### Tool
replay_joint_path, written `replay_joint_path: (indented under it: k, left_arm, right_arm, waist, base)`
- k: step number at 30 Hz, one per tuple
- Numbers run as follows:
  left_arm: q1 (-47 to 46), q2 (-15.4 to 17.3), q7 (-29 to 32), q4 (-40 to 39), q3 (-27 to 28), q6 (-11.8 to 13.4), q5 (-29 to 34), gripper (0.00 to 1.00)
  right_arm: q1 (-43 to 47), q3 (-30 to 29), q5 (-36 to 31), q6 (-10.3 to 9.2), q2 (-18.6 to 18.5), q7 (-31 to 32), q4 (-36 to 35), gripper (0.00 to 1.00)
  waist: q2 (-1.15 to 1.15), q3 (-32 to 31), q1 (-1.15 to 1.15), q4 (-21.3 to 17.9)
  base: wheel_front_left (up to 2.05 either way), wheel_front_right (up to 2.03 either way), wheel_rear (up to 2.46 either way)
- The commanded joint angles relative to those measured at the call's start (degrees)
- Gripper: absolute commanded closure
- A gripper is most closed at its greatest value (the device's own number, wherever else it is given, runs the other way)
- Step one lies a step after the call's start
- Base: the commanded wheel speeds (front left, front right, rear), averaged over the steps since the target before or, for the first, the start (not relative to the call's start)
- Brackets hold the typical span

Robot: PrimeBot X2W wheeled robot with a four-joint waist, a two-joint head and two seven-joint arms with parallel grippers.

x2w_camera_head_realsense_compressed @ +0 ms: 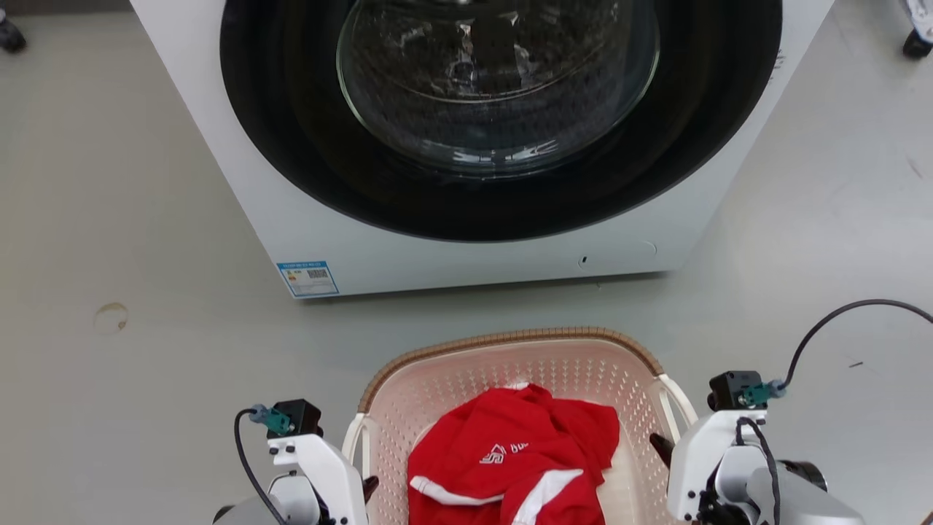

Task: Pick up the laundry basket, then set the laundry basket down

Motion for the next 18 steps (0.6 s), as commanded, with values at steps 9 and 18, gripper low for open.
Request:
replay_joint_path:
  k: [9, 18]
  left_arm:
    - [5.18, 8.36, 3.4, 5.9, 1.01, 0.92, -1.65, 1.0]
    - [4.88, 8.33, 4.89, 6.88, 0.83, 0.92, -1.81, 1.0]
  right_arm:
    - [5.57, 2.47, 3.52, -0.48, -6.94, 1.95, 4.33, 1.0]
    - [6.02, 4.43, 5.44, -0.48, -6.94, 1.18, 4.78, 1.0]
  waist:
    - [0.0, -9.73, 0.0, -0.01]
    - [0.0, -10.27, 0.0, 0.54]
  base:
    - [0.0, 0.0, 0.0]
    - [0.0, 0.0, 0.0]
